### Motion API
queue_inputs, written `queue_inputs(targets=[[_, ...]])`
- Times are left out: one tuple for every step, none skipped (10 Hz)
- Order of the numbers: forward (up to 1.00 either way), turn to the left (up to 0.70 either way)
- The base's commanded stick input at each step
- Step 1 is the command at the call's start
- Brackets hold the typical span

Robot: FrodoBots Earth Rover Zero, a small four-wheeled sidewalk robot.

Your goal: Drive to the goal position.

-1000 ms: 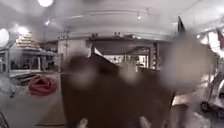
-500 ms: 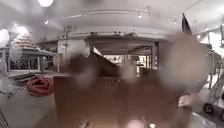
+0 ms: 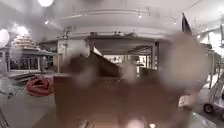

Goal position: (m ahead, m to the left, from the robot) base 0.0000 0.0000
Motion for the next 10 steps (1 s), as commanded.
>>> queue_inputs(targets=[[0.45, 0.0], [0.45, 0.0], [0.2, 0.0], [0.0, 0.0], [0.0, 0.0], [0.0, 0.0], [0.0, 0.0], [0.0, 0.0], [0.14, 0.0], [0.42, 0.0]])
